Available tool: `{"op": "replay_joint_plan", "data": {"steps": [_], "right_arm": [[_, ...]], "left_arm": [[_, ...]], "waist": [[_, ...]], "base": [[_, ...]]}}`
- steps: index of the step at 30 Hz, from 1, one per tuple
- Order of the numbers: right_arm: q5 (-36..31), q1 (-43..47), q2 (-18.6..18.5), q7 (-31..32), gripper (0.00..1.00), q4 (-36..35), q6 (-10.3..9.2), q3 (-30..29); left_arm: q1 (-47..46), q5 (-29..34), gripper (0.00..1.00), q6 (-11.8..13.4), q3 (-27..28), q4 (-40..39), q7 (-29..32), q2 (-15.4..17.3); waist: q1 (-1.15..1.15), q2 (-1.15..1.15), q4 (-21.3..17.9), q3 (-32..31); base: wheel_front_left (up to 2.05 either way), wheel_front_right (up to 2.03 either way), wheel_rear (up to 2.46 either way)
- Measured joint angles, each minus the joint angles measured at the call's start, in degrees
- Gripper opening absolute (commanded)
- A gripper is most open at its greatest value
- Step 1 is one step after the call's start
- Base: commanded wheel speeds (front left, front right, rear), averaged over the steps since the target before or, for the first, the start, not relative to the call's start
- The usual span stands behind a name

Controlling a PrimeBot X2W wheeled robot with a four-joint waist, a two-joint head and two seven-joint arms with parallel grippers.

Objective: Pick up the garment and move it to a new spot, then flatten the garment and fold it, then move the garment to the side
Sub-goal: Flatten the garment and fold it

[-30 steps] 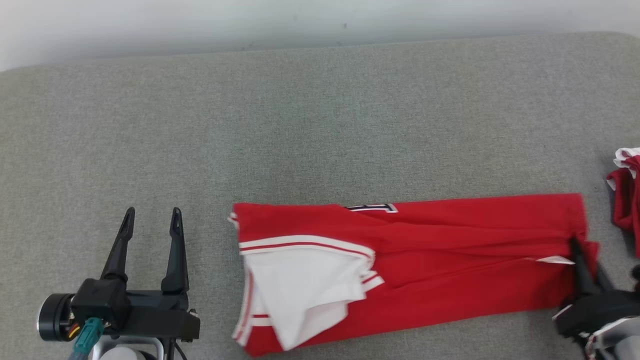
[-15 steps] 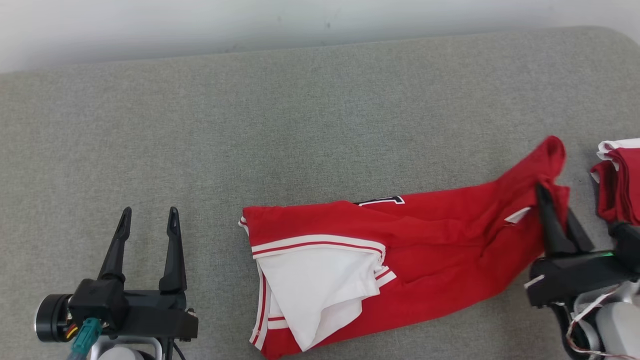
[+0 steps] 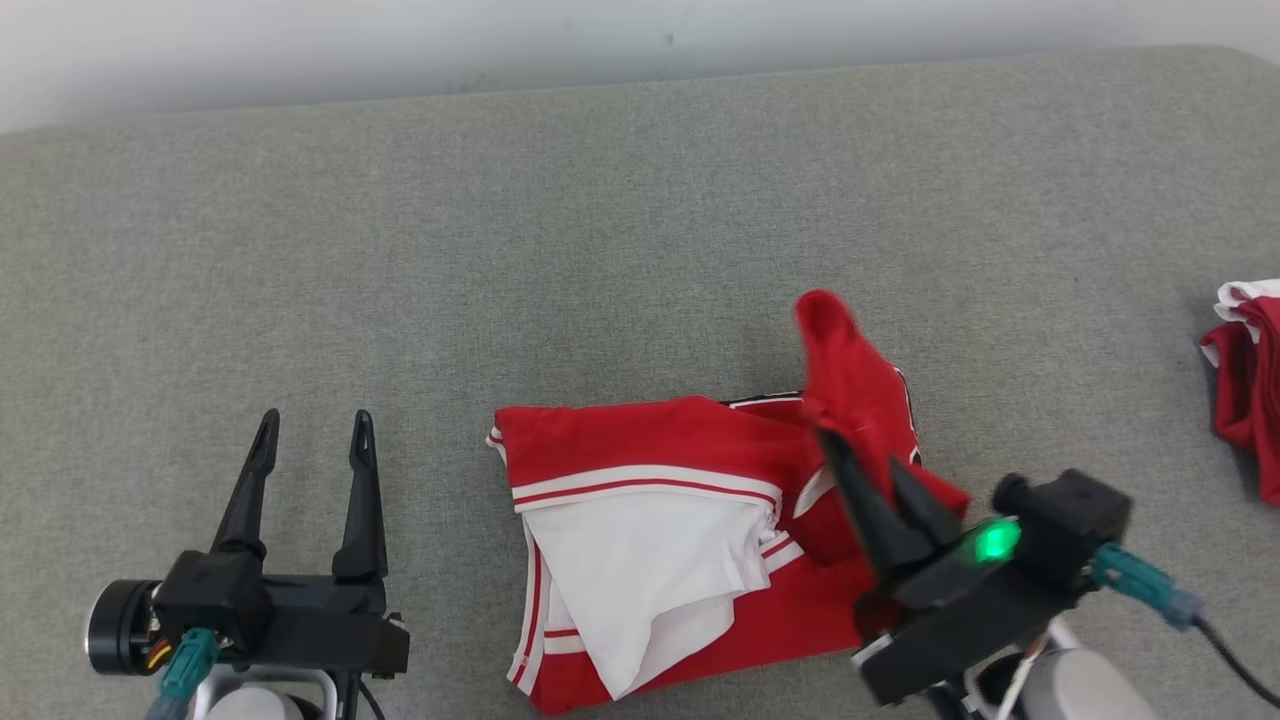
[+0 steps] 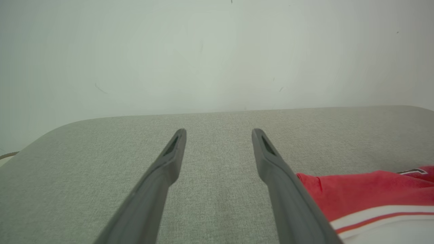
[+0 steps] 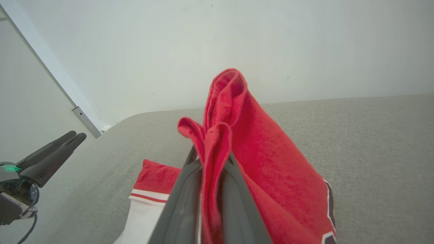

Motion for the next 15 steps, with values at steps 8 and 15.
{"op": "replay_joint_plan", "data": {"steps": [8, 15], "right_arm": [[6.05, -2.91, 3.89, -0.65, 0.0, 5.52, -0.01, 10.22], [10.7, -7.19, 6.55, -3.79, 0.0, 12.1, -0.02, 17.97]], "left_arm": [[-0.48, 0.0, 1.0, -0.38, -0.59, 0.44, 0.0, -0.73], [-1.19, 0.0, 1.0, -0.84, -0.79, 1.2, 0.0, -1.48]], "waist": [[0.0, 0.0, 1.46, 0.51], [0.0, 0.0, 2.6, 1.11]], "base": [[0.0, 0.0, 0.0], [0.0, 0.0, 0.0]]}}
